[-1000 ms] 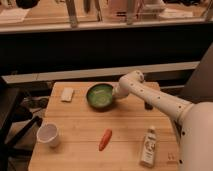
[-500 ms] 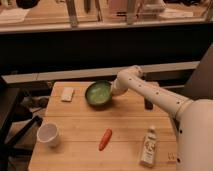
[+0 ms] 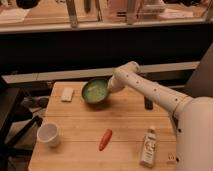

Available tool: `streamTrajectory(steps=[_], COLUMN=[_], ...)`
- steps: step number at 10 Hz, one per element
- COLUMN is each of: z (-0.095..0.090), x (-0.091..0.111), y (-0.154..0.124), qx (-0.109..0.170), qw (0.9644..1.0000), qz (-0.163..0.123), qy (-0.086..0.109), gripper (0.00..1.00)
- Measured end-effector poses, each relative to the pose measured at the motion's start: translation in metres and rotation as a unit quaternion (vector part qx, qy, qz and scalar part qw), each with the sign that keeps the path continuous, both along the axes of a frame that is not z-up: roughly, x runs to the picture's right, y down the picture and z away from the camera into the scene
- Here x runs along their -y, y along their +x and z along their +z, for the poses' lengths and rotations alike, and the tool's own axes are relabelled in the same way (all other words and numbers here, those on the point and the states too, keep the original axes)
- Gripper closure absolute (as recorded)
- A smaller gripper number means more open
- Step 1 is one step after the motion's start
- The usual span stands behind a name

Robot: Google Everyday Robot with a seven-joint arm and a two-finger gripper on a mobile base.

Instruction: Pick up the ceramic bowl

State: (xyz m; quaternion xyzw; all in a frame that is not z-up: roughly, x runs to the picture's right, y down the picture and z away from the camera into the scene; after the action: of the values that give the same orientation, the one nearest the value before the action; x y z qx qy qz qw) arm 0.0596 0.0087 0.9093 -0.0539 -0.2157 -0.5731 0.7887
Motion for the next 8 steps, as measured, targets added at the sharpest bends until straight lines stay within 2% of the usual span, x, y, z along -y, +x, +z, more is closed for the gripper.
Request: streamTrajectory(steps=[2,3,5,8], z=[-0.001,0.0,0.003,0.006], x=[0.003,0.006,0.011,0.014], y=[0.009,0.006,-0.017,-0.022], qx=[0.005,0.006,0.012,0.019], qw=[0.9999,0.9998,0.9995,0.9985], qz=[-0.011,-0.015,-0.026,-0.044], qy=[0.005,0.009,0.015,0.025], gripper=[1.0,1.0,1.0,1.0])
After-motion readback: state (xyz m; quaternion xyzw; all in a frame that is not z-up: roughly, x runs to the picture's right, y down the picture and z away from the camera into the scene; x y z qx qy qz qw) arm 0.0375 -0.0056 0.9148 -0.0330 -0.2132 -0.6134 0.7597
